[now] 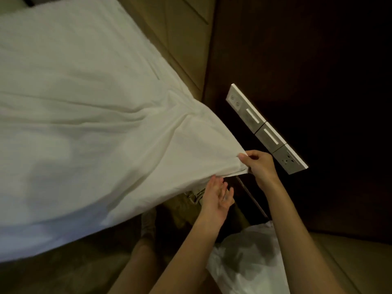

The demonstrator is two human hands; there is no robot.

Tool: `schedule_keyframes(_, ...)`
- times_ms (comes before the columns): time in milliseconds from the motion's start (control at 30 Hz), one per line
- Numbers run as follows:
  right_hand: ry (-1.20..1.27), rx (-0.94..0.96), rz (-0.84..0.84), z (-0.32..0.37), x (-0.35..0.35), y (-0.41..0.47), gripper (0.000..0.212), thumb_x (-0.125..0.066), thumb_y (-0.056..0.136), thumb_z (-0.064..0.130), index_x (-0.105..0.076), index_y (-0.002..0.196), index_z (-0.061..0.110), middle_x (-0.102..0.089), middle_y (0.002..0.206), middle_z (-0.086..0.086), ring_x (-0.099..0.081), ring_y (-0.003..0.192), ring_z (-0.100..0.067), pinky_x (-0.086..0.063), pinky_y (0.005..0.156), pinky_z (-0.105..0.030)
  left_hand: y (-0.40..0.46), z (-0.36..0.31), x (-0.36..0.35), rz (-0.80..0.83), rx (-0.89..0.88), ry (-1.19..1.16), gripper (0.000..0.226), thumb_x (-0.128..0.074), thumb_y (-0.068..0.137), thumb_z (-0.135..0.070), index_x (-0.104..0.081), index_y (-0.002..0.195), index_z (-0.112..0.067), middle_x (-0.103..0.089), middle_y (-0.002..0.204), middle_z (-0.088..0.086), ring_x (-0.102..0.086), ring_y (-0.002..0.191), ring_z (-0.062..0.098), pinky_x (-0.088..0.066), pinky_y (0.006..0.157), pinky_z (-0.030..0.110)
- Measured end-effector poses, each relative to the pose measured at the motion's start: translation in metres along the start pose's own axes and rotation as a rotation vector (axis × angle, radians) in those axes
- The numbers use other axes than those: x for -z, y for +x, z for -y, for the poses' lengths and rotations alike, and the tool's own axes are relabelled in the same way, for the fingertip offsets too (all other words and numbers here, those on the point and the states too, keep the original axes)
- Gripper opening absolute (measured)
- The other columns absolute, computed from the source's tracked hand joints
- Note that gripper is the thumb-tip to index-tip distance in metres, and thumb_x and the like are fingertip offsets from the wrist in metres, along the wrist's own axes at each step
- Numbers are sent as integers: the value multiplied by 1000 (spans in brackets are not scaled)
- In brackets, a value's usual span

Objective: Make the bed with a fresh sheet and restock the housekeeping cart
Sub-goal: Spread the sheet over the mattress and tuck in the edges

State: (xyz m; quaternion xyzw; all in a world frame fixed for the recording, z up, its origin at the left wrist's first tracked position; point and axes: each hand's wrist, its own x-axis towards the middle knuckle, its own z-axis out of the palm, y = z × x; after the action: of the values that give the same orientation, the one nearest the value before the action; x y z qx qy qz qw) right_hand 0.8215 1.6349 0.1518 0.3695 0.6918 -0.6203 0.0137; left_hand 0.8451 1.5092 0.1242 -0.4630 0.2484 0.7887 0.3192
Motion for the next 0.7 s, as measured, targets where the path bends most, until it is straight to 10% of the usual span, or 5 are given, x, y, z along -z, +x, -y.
schedule_keyframes(233,3,61,30,0,4,-12,7,-63,87,5,-67,93,3,-68,79,-6,-66,68,-12,-51,55,-17,7,5,6,55,116,-352,41,-72,82,-26,-55,114,-6,-56,120,13,-47,123,34,-49,79,52)
schedule_keyframes(400,-4,59,27,-1,8,-12,3,-64,87,7,-66,89,9,-68,82,-5,-66,71,-14,-50,56,-20,25,-7,14,130,0,-550,37,-70,84,-23,-55,112,-4,-57,124,20,-49,122,36,-36,107,54)
schedule_keyframes(700,-65,78,-10,-7,15,-6,3,-64,88,10,-66,89,10,-68,81,-2,-64,72,-11,-47,54,-14,38,-68,81,21,-196,-611,32,-61,90,-32,-60,114,-11,-60,123,16,-52,118,35,-35,107,52)
